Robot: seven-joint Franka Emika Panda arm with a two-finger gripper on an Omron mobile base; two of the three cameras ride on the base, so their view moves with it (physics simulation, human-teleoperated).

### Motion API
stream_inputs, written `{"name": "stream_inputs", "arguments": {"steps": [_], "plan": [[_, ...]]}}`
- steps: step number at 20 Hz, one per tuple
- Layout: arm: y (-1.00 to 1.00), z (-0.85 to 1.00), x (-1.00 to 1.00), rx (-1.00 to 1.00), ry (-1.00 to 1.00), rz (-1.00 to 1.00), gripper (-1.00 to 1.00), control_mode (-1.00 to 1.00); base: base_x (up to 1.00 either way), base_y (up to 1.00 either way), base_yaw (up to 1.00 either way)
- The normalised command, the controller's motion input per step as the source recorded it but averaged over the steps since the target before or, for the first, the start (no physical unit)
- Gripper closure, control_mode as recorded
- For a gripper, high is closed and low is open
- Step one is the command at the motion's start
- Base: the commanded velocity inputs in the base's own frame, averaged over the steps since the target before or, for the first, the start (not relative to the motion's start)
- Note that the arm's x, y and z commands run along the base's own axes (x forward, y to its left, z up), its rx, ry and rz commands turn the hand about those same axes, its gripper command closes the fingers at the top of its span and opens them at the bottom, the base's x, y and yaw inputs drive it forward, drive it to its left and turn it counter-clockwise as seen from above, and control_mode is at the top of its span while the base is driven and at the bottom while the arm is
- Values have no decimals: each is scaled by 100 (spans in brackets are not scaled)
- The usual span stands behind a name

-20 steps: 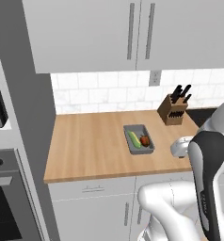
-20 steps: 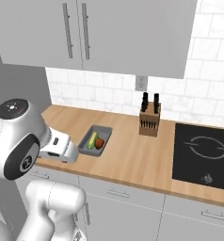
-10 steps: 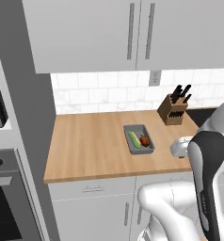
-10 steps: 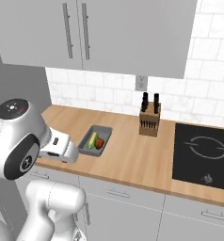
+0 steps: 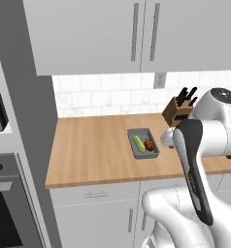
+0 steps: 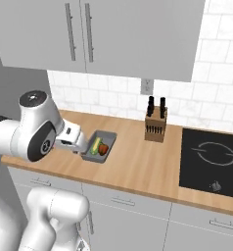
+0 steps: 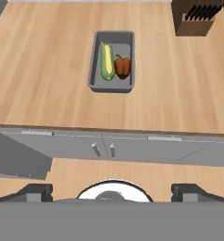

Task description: Take the meat container that has the chicken drumstick and place it on the second highest rack of the freezer. Then take the vegetable container that has the corn and bell pepper and place it on the highest rack of the freezer.

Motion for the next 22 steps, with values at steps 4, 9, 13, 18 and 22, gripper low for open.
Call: {"name": "stream_inputs", "arguments": {"steps": [4,9,13,18,22], "plan": [[1,-46,87,0,5,0,-100,-100,0,0,0],[-13,-47,99,0,8,0,-100,-100,0,0,0],[-22,-32,71,0,11,0,-100,-100,0,0,0],[-5,-46,38,0,11,0,-100,-100,0,0,0],[0,-61,20,0,6,0,-100,-100,0,0,0]]}}
